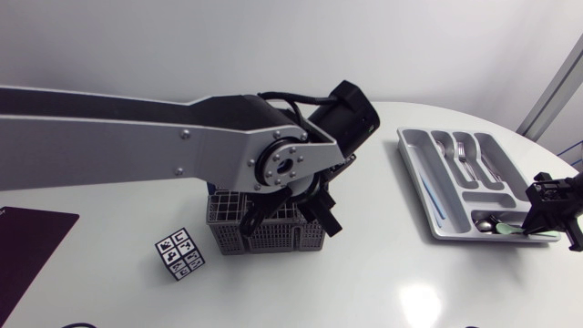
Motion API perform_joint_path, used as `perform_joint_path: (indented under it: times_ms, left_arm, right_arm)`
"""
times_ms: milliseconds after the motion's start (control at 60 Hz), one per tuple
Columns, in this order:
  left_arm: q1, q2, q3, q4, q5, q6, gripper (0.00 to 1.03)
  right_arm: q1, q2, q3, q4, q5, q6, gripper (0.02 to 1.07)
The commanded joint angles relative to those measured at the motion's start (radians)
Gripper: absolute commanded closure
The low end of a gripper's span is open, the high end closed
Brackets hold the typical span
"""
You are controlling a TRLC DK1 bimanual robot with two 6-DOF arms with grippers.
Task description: Transfer all utensils from the basket to the drawer tray.
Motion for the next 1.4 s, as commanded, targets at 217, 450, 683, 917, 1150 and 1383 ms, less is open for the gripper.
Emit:
perform_joint_path:
  times_ms: [217, 450, 683, 917, 1150, 1383]
  left_arm:
    - [-0.002, 0.010, -0.013, -0.006, 0.004, -0.005, 0.57]
    - [-0.001, 0.007, -0.015, -0.006, 0.004, -0.005, 0.57]
    - [-0.001, 0.001, -0.013, -0.006, 0.004, -0.005, 0.57]
    - [0.007, 0.002, 0.003, -0.006, 0.007, -0.013, 0.57]
    - [0.036, 0.005, 0.016, -0.008, 0.053, -0.019, 0.57]
    - [0.059, 0.015, 0.033, -0.011, 0.095, -0.033, 0.57]
  right_arm:
    - [0.038, -0.039, -0.090, 0.059, -0.004, -0.056, 1.01]
    - [-0.001, -0.154, -0.168, 0.223, -0.173, -0.048, 0.05]
    - [-0.078, -0.200, -0.021, 0.053, -0.343, 0.018, 0.05]
    - [-0.132, -0.183, 0.146, -0.223, -0.621, 0.220, 0.05]
    - [-0.135, -0.174, 0.128, -0.418, -0.773, 0.285, 0.05]
    - [-0.120, -0.192, 0.034, -0.562, -0.895, 0.280, 0.05]
